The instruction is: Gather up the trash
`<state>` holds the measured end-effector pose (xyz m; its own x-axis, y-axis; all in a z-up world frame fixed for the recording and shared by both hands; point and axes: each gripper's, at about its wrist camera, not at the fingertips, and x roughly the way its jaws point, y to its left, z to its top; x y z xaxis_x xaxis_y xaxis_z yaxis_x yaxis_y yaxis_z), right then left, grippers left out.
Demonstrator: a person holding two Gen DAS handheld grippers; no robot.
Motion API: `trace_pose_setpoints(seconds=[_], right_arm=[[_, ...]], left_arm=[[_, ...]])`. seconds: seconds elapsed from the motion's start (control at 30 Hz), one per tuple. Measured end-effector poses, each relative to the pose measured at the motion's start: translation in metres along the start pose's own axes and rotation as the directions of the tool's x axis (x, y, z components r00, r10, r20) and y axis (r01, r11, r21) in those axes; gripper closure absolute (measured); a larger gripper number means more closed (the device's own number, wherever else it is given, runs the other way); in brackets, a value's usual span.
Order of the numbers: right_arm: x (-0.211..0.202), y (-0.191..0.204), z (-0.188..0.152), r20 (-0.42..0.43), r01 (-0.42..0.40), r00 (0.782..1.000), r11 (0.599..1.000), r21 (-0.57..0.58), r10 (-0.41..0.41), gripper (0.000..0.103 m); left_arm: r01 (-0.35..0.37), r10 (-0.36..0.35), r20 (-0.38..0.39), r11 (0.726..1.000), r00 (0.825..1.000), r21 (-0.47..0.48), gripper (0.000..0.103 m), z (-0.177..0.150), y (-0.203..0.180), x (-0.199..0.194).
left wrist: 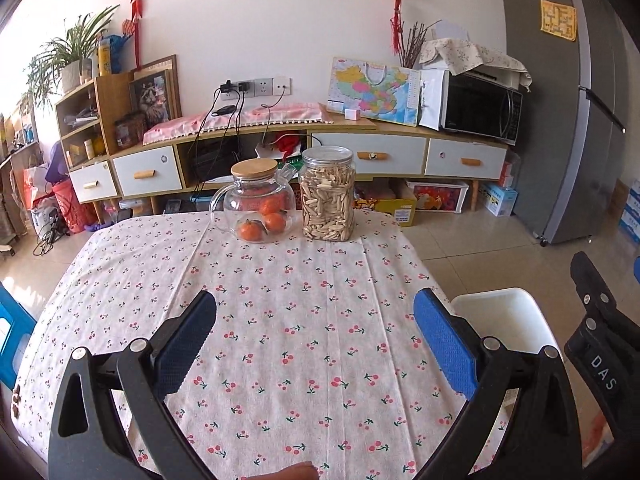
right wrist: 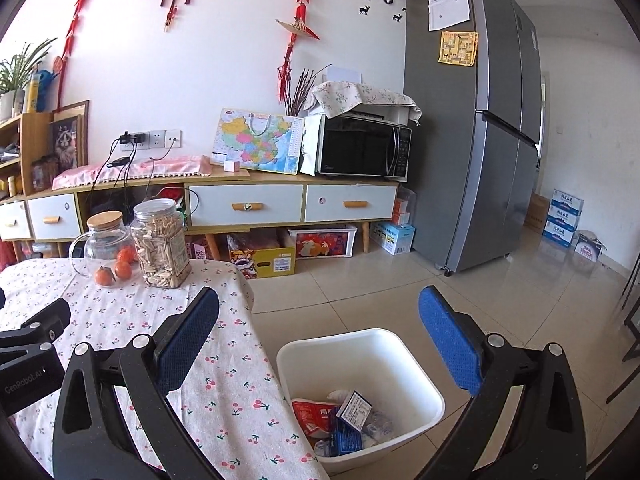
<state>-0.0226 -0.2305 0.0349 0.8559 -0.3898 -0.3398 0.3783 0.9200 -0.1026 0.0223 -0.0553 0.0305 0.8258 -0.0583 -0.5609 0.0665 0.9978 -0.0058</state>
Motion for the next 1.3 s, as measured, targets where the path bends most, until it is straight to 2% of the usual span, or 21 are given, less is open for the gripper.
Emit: trace_pose_setpoints(seconds=[0.3, 1.3], right_arm=[[0.01, 0.009, -0.003, -0.038, -0.034, 0.999, 0.999, 0.001, 0.034, 0.007], [0.011, 0.019, -0.01, -0.066, -0.071, 0.995, 0.997, -0.038, 0.068, 0.007]], left_arm=[[-0.002, 0.001, -0.036, 1.0, 0.999, -0.026, 0.007, -0.002, 0.007, 0.009], [-0.02, 0.019, -0.04, 0.999, 0.999, -0.044, 0.007, -0.004, 0.012, 0.013]])
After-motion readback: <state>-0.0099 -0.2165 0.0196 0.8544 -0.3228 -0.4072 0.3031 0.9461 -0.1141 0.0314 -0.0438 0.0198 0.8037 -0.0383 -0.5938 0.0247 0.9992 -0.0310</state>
